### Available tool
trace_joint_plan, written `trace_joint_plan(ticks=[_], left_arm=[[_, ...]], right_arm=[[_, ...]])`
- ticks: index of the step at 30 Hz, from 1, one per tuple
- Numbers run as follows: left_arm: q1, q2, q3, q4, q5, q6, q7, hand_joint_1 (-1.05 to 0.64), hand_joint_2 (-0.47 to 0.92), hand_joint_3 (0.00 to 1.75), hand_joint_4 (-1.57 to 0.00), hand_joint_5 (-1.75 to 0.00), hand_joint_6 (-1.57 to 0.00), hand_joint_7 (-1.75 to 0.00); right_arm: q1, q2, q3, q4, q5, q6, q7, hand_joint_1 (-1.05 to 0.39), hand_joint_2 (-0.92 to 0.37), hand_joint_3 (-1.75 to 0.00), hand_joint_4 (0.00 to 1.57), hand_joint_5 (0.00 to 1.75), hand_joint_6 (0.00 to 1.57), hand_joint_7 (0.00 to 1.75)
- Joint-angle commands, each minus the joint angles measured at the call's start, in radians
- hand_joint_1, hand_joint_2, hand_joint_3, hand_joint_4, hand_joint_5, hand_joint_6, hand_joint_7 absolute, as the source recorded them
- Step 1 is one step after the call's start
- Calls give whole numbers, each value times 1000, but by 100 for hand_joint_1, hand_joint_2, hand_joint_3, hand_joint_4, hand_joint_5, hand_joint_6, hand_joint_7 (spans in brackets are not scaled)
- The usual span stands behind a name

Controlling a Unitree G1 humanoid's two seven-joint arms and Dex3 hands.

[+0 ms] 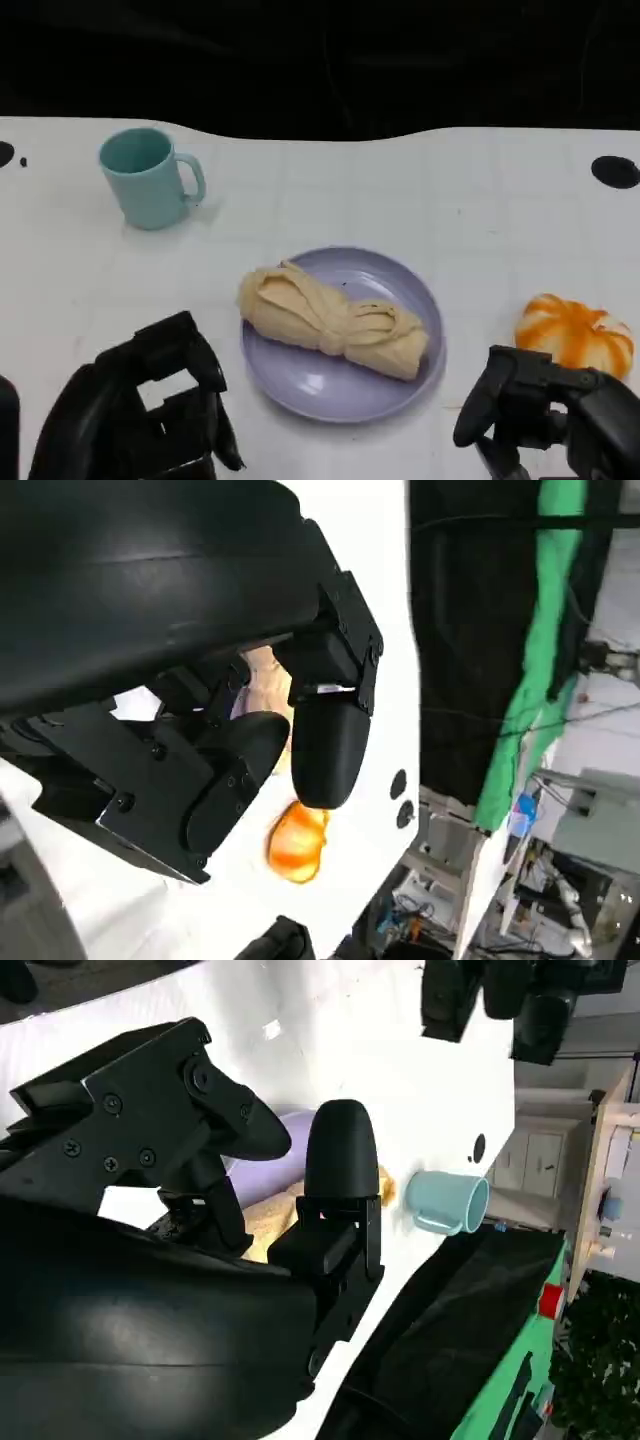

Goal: Grasp the towel on the left side of the plate with the left hand and place it into the plate.

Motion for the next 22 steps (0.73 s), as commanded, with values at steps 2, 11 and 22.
trace_joint_plan(ticks=[2, 11, 22], left_arm=[[-24, 0, 19, 27, -42, 65, 55, -5, 48, 147, -90, -175, -75, -175], [-25, 27, -3, 62, -51, 75, 50, -6, 46, 147, -87, -175, -71, -175], [-29, 30, -14, 46, -48, 98, 70, -5, 43, 150, -88, -175, -71, -175]], right_arm=[[7, -14, -14, 10, 6, -20, 5, -9, -57, -105, 75, 171, 69, 135], [17, -13, -18, 20, 10, -39, 7, -7, -57, -108, 76, 171, 69, 136], [25, -12, -24, 19, 22, -38, 11, -6, -57, -110, 73, 173, 67, 138]])
